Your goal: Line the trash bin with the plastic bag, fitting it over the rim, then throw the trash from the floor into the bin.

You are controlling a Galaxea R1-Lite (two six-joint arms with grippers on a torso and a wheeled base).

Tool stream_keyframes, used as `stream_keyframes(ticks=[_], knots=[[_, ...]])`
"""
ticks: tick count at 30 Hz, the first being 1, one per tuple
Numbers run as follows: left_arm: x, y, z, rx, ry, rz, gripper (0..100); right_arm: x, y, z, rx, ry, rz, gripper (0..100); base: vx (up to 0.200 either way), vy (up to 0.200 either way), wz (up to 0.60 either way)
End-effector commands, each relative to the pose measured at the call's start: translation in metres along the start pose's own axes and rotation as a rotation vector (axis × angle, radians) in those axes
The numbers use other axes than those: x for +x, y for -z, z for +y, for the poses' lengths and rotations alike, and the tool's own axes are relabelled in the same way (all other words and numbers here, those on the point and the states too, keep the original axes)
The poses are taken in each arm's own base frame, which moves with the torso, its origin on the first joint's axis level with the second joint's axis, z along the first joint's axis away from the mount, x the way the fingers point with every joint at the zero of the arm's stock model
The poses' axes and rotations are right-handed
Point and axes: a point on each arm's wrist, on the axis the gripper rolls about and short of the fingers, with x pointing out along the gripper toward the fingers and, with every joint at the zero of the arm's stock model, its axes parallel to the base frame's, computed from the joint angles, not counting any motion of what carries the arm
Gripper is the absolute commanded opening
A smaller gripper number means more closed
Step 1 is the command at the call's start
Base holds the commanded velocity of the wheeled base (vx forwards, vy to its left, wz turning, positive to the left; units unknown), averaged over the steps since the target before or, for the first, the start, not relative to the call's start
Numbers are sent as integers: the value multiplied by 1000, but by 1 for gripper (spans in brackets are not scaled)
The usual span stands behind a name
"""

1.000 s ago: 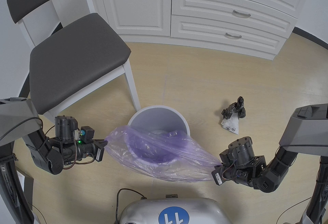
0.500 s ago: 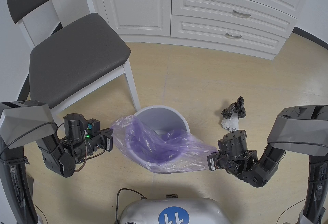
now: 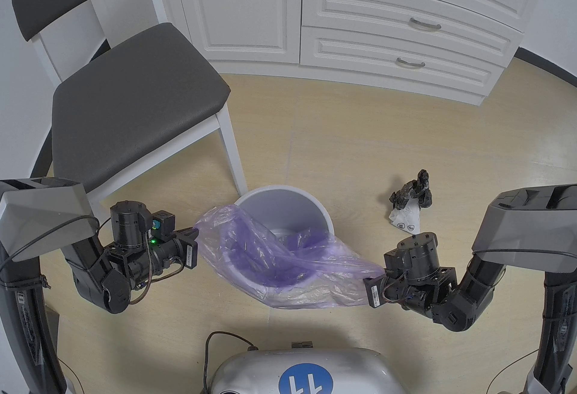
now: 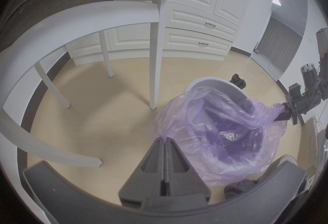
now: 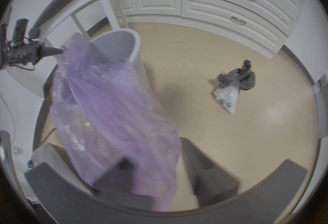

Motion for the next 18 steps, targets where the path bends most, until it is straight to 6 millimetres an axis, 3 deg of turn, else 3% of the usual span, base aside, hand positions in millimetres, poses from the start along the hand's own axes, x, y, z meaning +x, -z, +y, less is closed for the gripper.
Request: stream_keyframes(ticks=[1,6,7,11,13,18], knots=[[-2,-3,0,0,1,-8,0,-31,-13,-17,45,-171,-39,100,0,0,0],[-2,-3,1,-1,-1,-9,0,-54,-14,-53,90,-359,-53,100,0,0,0],[-2,-3,2,-3,-2,-9,0,-63,-8,-71,91,-466,-59,100,0,0,0],[-2,-3,2,-3,-2,-9,0,-69,10,-104,-5,-673,-126,100,0,0,0],[-2,-2,2,-3,-2,-8,0,-67,18,-115,-46,-696,-153,100,0,0,0],[-1,-1,2,-3,-3,-3,0,-63,25,-121,-45,-692,-149,100,0,0,0]])
